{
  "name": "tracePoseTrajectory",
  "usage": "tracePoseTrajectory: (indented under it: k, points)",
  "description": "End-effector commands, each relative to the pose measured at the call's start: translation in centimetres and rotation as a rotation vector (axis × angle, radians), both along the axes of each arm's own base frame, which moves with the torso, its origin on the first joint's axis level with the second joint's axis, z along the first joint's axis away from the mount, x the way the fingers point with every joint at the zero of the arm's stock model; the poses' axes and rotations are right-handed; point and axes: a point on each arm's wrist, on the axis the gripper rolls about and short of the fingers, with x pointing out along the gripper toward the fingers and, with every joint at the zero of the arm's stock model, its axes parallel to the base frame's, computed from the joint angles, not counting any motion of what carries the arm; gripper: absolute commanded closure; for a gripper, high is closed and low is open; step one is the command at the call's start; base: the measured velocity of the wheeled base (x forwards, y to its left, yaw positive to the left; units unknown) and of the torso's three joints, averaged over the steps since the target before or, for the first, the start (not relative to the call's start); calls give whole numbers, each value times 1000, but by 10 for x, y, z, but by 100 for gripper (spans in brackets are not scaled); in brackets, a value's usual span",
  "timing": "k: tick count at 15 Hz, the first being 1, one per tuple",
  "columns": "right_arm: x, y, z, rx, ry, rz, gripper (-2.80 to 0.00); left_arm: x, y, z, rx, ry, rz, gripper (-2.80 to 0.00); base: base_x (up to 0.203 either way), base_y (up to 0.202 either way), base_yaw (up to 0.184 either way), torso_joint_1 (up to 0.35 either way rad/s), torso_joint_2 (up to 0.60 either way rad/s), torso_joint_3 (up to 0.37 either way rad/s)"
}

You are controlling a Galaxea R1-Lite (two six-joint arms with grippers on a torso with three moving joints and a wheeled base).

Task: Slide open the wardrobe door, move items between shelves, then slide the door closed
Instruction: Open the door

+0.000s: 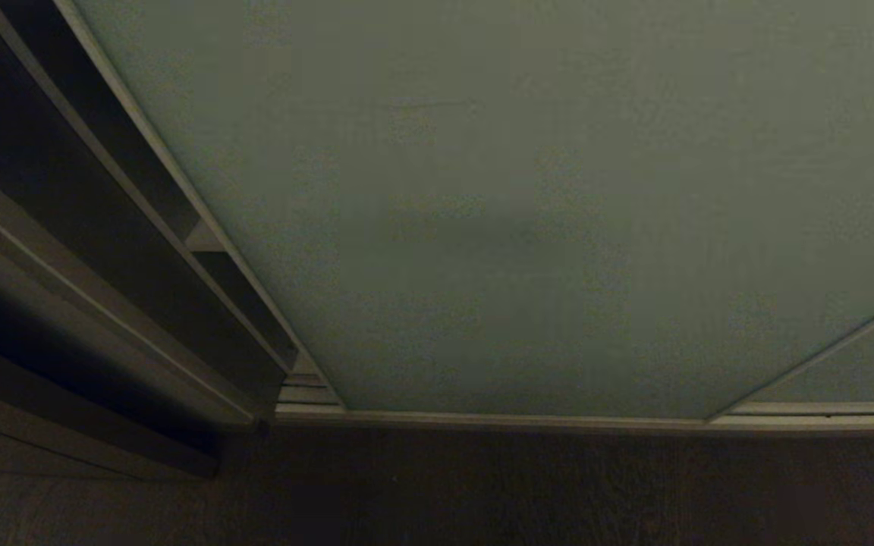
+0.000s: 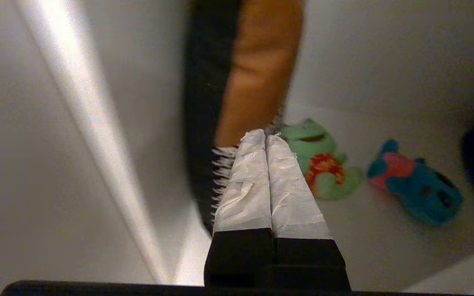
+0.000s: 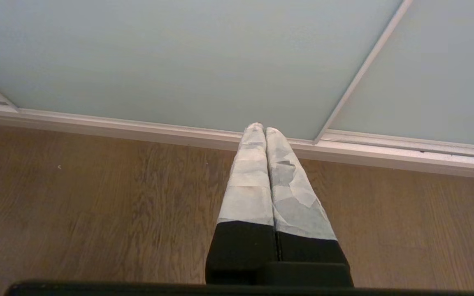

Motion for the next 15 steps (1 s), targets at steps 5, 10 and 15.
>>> tracePoseTrajectory:
  k: [5,10,15]
  points:
    - [0,0,0,-2,-2,1,0,17,-34,-6,-4,29,-116,0,0,0,0,0,0,0]
    - [0,0,0,0,-2,1,0,10,-61,-2,-10,14,-193,0,0,0,0,0,0,0]
    - [0,0,0,0,-2,1,0,-5,-87,5,-34,-11,-288,0,0,0,0,0,0,0]
